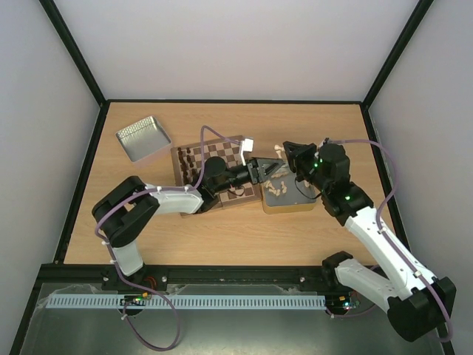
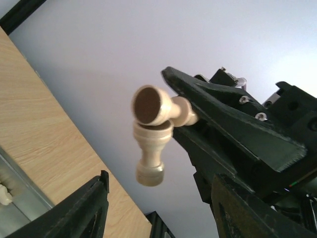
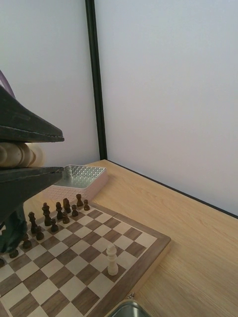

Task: Set up the chess pieces on the board
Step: Pick up the chess piece from the storage box.

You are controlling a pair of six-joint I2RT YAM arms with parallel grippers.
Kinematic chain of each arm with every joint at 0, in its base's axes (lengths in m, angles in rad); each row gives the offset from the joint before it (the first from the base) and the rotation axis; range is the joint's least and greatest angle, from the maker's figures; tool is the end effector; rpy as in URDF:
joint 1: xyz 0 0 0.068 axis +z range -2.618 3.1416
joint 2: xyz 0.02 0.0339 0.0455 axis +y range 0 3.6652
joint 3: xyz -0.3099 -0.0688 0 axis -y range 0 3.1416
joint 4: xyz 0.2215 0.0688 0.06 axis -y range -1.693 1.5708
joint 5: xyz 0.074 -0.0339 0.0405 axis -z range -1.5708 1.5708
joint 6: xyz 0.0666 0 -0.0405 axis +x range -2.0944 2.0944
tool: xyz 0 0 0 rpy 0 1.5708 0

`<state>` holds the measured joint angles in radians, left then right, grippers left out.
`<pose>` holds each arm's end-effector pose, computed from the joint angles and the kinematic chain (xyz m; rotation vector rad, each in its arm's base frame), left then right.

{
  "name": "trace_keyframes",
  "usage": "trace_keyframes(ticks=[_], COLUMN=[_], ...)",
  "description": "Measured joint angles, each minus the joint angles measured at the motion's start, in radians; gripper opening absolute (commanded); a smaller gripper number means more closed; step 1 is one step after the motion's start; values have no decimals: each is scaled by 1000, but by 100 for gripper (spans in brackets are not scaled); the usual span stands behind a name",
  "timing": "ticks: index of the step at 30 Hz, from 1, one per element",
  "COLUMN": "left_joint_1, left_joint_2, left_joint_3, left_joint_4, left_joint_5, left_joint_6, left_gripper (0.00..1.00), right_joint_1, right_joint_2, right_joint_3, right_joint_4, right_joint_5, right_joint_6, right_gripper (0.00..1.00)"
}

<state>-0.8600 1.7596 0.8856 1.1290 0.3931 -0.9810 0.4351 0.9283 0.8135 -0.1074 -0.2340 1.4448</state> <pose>0.2400 -0.3179 0.3207 0.3020 1.5562 -1.7662 0.1718 0.0969 0.3653 0.8300 1.9035 1.4778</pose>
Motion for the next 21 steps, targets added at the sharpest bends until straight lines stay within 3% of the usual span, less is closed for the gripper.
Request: trace_keyframes(ticks=[4, 14, 21], left_joint_1=[0, 1, 1], left_joint_2=[30, 45, 45], left_joint_3=[24, 31, 31], left_joint_4=[12, 18, 18], left_joint_5=[20, 52, 60], left_joint_6=[-19, -10, 13], left_gripper=[47, 43, 33], right_joint_1=[0, 0, 0], right_joint_2=[-18, -44, -60], right_joint_3=[0, 0, 0], right_joint_4=[-1, -16, -35], right_joint_5=[1, -17, -38], right_joint_6=[0, 2, 5], right_gripper=[2, 2, 2])
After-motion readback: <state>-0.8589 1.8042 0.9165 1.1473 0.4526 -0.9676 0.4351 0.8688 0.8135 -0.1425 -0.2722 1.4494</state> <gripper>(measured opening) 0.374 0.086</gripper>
